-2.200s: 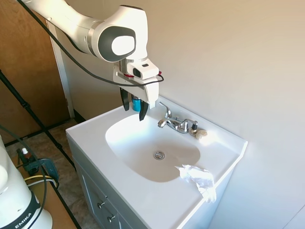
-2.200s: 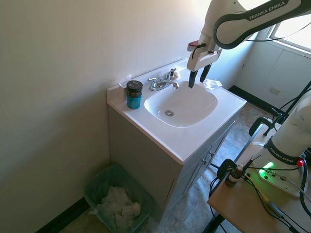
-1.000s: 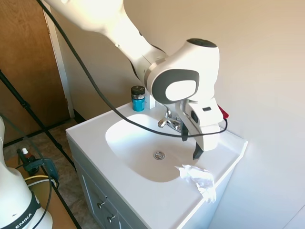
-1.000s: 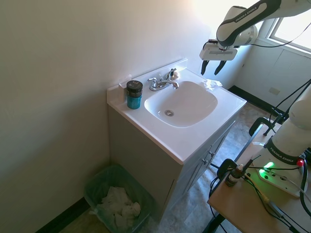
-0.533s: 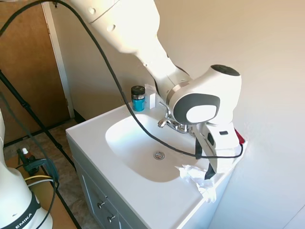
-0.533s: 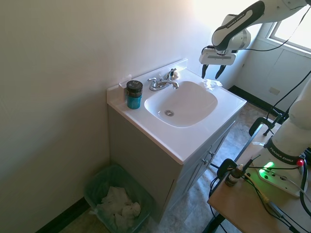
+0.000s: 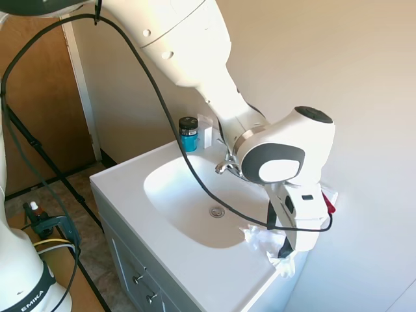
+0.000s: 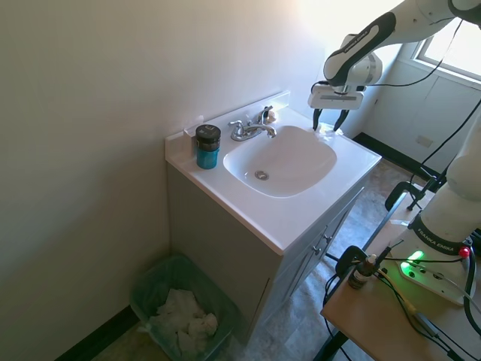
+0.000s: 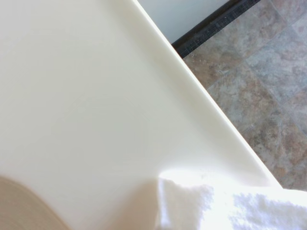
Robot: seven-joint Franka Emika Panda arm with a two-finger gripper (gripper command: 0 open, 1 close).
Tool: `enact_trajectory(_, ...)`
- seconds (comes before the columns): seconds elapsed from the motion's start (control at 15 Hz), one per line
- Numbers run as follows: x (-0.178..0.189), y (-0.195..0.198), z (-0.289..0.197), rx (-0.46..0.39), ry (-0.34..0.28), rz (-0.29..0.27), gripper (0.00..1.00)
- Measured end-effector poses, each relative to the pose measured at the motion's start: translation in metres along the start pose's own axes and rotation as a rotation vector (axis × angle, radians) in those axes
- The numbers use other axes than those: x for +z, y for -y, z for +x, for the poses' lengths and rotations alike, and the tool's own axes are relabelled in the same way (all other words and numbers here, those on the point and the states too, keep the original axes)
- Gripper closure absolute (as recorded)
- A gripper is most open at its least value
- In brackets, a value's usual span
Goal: Throw the tissue in the trash bin
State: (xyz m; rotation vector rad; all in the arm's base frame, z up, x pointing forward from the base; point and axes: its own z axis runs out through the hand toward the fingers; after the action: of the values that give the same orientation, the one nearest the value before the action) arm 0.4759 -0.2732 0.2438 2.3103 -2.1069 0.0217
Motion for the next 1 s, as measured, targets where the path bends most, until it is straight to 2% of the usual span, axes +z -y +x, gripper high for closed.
enact_trajectory(1.0,0.002,0.009,-0.012,-0.018,0.018,0.01,1.0)
